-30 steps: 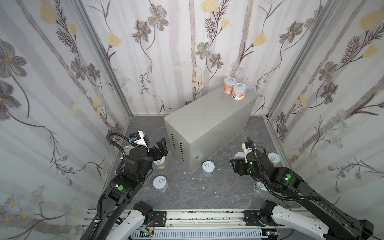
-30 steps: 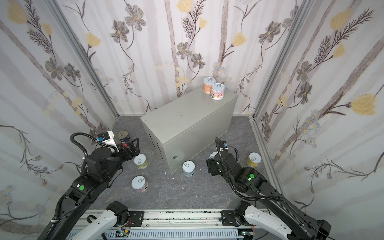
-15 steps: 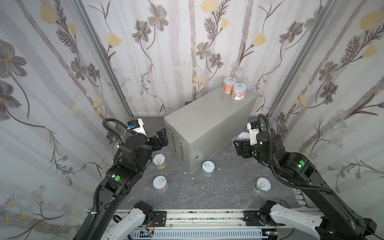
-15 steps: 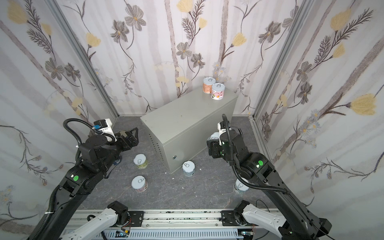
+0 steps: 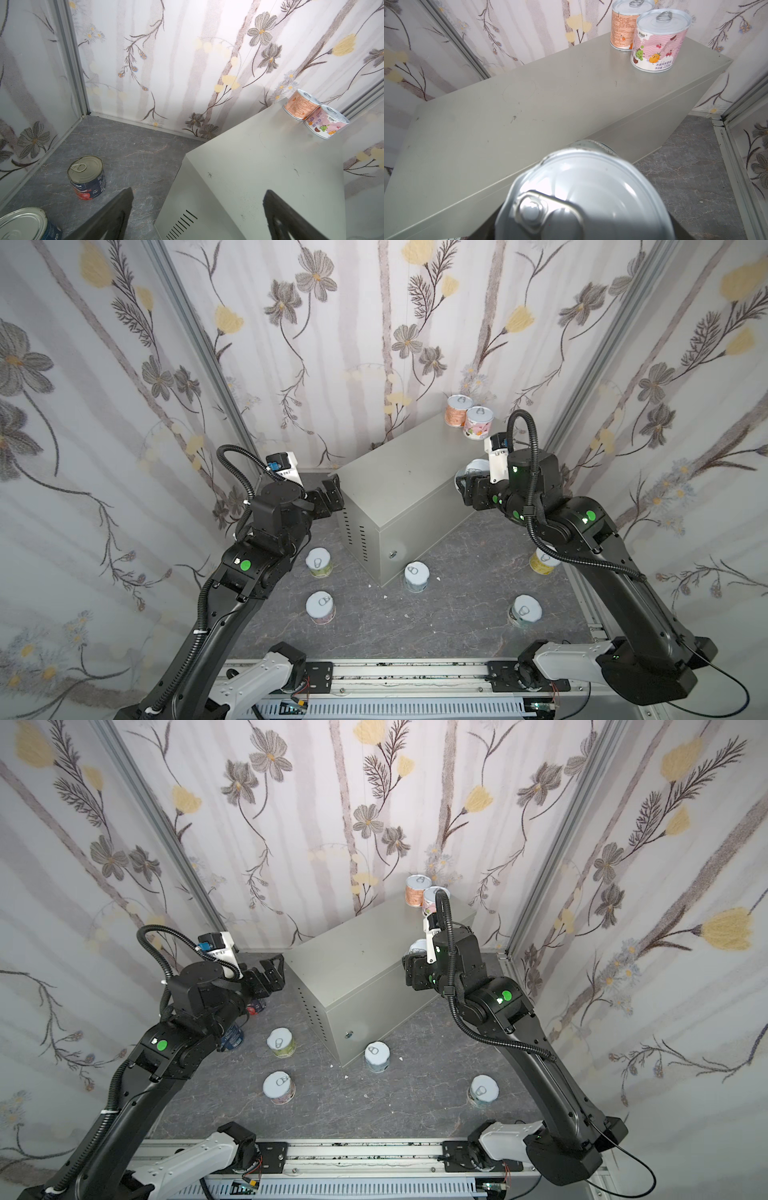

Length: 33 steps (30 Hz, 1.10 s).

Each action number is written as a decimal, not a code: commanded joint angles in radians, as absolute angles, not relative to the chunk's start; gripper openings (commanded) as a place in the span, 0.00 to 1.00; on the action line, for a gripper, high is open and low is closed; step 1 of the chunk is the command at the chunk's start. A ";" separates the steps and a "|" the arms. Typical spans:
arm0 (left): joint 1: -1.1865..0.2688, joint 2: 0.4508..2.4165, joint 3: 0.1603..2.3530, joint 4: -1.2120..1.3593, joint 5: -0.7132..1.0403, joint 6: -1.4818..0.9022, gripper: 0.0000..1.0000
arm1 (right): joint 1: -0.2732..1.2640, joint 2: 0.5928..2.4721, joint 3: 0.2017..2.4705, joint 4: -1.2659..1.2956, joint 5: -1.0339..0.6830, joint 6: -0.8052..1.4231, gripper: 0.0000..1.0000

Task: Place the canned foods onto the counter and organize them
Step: 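Lift the white-lidded can up over the cabinet top with the right gripper, then lower the white-lidded can beside the orange-labelled can on the cabinet top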

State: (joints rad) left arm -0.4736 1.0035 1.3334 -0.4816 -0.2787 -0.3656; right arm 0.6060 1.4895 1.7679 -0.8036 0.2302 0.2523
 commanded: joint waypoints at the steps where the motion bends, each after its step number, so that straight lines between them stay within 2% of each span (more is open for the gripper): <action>1: -0.472 1.027 1.354 -0.448 -0.279 -0.338 1.00 | 0.586 1.554 1.842 -0.761 0.186 0.207 0.49; 9: -0.473 1.072 1.391 -0.431 -0.261 -0.314 1.00 | 0.556 1.715 2.003 -0.794 0.148 0.169 0.49; 21: -0.473 1.069 1.357 -0.419 -0.259 -0.305 1.00 | 0.511 1.854 2.105 -0.805 0.086 0.146 0.54; 26: -0.473 1.068 1.341 -0.414 -0.256 -0.304 1.00 | 0.504 1.898 2.133 -0.807 0.075 0.133 0.63; 31: -0.472 1.060 1.320 -0.411 -0.259 -0.302 1.00 | 0.500 1.942 2.166 -0.822 0.069 0.106 0.81; 33: -0.472 1.057 1.313 -0.409 -0.259 -0.302 1.00 | 0.500 1.953 2.170 -0.820 0.066 0.098 0.85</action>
State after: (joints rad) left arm -0.4732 1.0626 1.3212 -0.4473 -0.2577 -0.3130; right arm 0.5018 1.9347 2.1597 -0.8169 0.0834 0.1284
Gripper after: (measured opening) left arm 0.997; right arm 0.845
